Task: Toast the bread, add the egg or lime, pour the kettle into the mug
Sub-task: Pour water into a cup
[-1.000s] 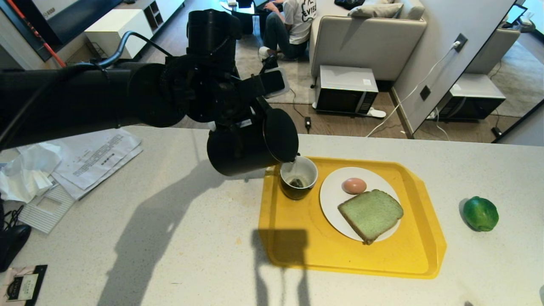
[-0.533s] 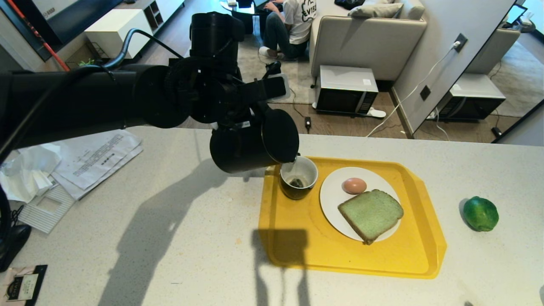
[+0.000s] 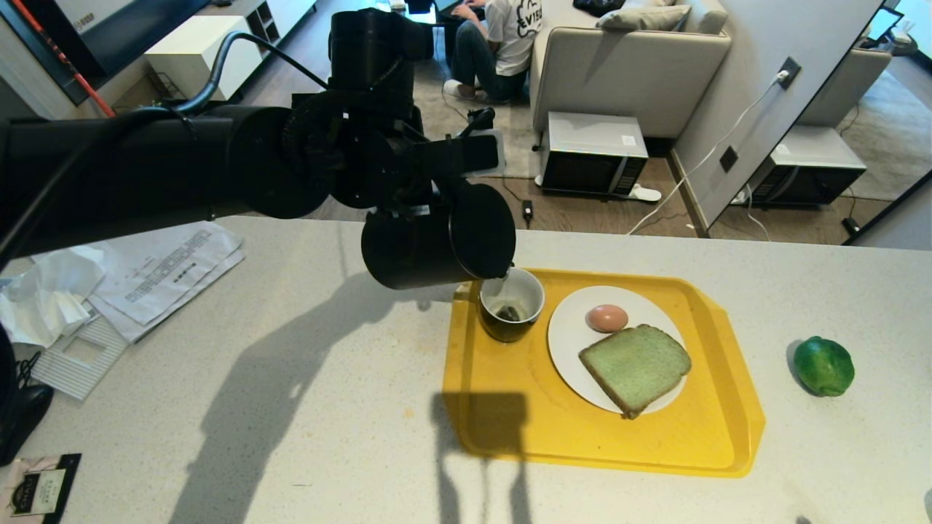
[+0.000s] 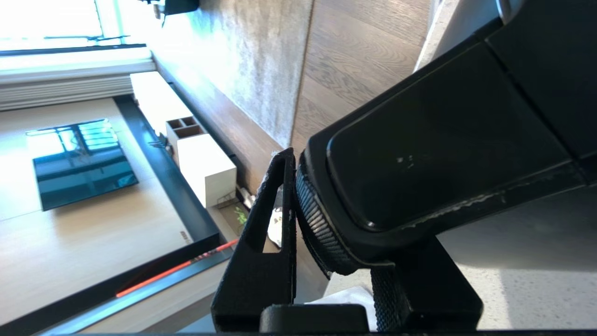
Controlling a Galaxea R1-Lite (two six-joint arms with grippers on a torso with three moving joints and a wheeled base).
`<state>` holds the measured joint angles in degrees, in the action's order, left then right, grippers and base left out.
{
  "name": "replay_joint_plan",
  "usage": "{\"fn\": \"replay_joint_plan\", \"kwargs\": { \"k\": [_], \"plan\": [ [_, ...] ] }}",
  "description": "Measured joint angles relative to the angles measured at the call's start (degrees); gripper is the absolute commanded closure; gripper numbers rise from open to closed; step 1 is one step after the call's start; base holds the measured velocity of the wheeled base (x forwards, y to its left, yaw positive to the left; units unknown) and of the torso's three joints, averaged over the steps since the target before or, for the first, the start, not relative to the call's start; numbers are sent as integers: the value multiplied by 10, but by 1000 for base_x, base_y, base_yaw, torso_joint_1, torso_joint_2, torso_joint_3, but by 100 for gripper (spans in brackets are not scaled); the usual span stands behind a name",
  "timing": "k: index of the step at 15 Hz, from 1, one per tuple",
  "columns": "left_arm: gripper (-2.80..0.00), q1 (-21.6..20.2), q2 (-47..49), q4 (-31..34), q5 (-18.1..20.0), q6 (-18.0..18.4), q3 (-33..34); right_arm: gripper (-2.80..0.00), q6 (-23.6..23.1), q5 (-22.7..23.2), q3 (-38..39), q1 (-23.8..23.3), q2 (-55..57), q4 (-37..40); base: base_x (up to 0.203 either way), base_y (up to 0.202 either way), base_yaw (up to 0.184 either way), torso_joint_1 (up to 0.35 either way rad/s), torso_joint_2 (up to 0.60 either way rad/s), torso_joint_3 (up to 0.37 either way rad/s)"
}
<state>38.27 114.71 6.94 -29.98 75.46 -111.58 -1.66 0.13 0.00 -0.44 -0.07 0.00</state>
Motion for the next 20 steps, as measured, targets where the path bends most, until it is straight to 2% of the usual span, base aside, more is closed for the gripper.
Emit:
{"fn": "replay_joint_plan", "kwargs": {
  "k": [3, 6, 10, 14, 20],
  "plan": [
    [0, 7, -4, 0, -7, 10, 0, 0, 0, 0, 0, 0, 0, 0, 0, 0, 0, 0, 0, 0],
    [0, 19, -12, 0, -39, 55, -1, 0, 0, 0, 0, 0, 0, 0, 0, 0, 0, 0, 0, 0],
    [0, 30, -20, -2, -63, 105, -1, 0, 0, 0, 0, 0, 0, 0, 0, 0, 0, 0, 0, 0],
    [0, 38, -21, -50, -78, 150, -1, 0, 0, 0, 0, 0, 0, 0, 0, 0, 0, 0, 0, 0],
    [0, 47, -16, -59, -87, 153, 0, 0, 0, 0, 0, 0, 0, 0, 0, 0, 0, 0, 0, 0]
  ]
}}
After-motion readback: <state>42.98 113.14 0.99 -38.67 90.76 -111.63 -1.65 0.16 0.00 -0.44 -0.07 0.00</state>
